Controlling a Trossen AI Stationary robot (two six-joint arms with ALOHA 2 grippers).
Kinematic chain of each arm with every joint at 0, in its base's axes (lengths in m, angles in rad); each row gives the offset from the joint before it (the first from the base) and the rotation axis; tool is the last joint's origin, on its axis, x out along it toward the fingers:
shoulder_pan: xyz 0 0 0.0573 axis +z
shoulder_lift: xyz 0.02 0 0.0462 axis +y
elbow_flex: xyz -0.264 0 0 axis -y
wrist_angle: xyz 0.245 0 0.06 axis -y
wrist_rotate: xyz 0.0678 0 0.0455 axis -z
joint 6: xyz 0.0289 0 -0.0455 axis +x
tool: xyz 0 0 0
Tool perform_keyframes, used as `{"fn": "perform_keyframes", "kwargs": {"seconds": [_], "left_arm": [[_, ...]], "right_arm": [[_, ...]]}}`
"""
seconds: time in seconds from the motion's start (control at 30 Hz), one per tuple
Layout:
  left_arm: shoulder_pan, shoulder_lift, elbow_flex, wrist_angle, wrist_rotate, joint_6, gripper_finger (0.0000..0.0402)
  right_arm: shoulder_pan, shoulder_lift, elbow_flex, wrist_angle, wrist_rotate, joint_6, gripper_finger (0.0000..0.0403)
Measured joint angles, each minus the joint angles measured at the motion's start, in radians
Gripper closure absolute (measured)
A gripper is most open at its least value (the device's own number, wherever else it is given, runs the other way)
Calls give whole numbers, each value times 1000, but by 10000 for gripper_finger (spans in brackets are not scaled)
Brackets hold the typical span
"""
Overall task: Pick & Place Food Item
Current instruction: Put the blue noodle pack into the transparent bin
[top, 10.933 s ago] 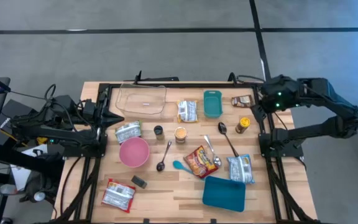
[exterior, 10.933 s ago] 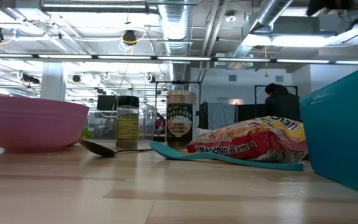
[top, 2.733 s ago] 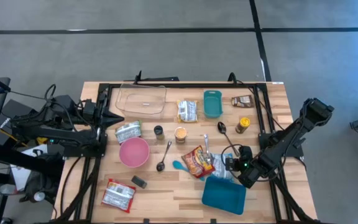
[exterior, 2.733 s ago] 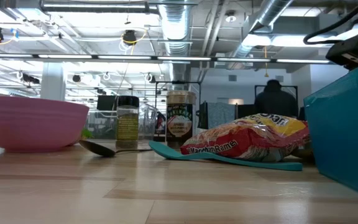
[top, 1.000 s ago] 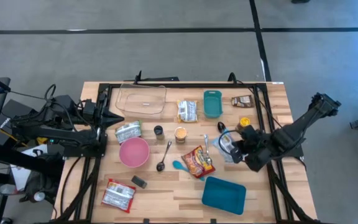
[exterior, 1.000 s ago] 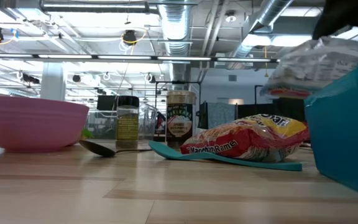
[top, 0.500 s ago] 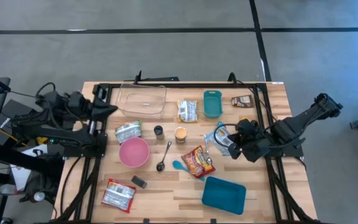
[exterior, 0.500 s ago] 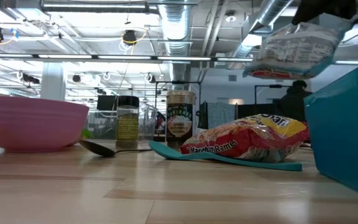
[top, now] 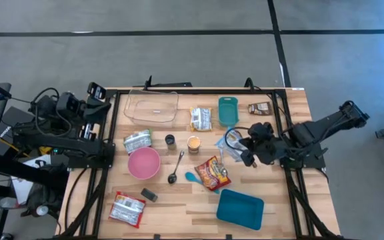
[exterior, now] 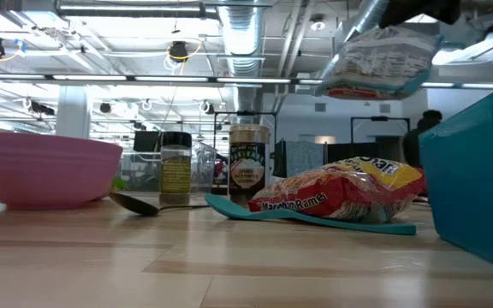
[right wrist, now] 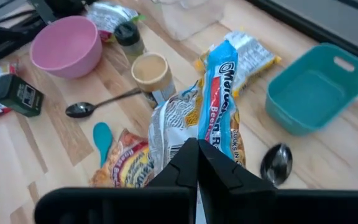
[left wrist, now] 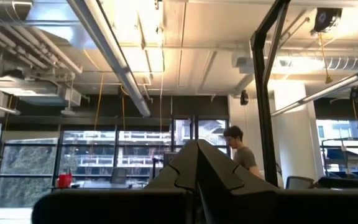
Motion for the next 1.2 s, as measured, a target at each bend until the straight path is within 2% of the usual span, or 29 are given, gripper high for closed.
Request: {"fn": "perform_keyframes", "kwargs": {"seconds": [0.13,0.37,0.6,0.9,1.2], "left_arm": [[1,33,0,-5,-1,12,402],[2,172,0,-5,-79,-35,402],[2,329,-1,-6,-82,-106,402],[2,475,-1,-6,-82,-227,402],[36,567,-1,-17,11,-393,392]], "right_arm": [[-45,0,0,68,-34,-93,403],[-131,0,0,197,-116,-266,403],[-214,0,0,325,-258,-422,403],[-279,8,0,448,-379,-552,403],[-297,66,2,566,-429,-602,403]]}}
